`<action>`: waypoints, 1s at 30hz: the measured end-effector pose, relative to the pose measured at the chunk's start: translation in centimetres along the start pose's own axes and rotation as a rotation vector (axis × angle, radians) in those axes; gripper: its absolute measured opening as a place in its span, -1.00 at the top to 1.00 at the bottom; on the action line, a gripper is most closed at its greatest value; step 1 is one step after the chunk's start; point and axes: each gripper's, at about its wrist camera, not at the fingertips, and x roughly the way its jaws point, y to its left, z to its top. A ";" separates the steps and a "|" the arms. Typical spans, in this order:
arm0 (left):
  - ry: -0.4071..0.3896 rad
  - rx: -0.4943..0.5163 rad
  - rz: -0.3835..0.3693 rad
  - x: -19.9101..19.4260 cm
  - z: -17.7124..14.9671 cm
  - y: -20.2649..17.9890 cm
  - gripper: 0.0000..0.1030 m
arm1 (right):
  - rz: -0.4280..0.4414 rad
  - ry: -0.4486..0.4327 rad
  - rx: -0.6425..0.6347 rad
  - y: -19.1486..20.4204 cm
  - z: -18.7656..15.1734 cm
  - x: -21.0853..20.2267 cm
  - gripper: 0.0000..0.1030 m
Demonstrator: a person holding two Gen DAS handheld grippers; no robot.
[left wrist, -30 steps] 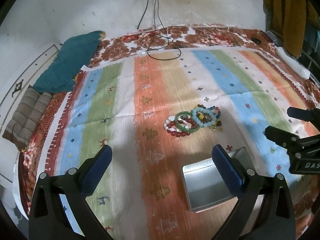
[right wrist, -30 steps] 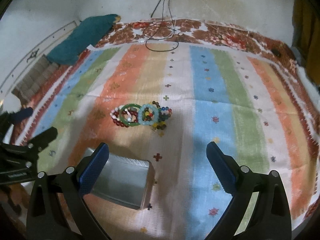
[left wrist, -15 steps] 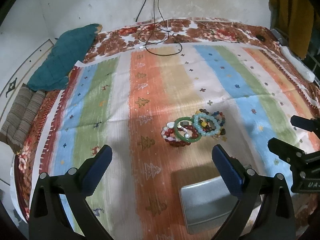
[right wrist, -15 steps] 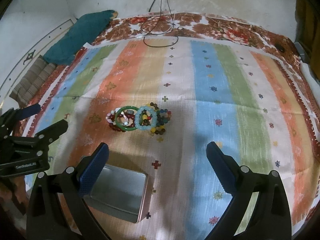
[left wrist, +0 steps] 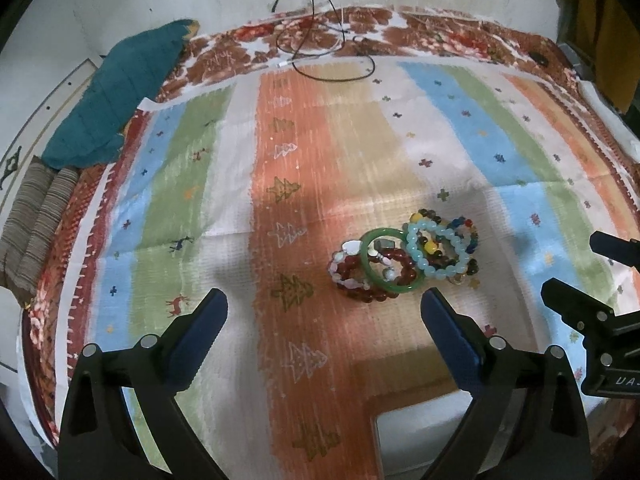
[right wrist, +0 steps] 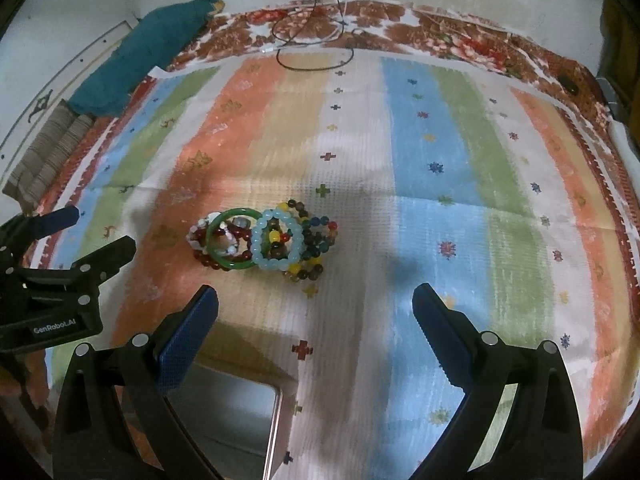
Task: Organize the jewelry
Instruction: 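Move both open grippers down toward the bracelet cluster beside the tin, then close left gripper on the green jade bangle while right gripper grasps the aqua bead bracelet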
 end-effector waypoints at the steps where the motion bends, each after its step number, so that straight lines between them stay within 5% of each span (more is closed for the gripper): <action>1: 0.013 0.002 -0.004 0.5 0.1 0.0 -0.74 | -0.001 0.003 -0.001 0.1 0.1 0.2 -0.92; 22: 0.131 -0.009 -0.072 6.8 2.4 -0.1 -0.41 | -0.026 0.071 -0.037 0.9 2.2 5.3 -0.91; 25: 0.145 -0.014 -0.079 7.6 2.7 0.1 -0.28 | -0.027 0.088 -0.040 1.0 2.4 6.0 -0.66; 30: 0.168 -0.016 -0.100 8.7 3.0 0.0 -0.14 | -0.031 0.106 -0.050 1.1 2.7 7.0 -0.61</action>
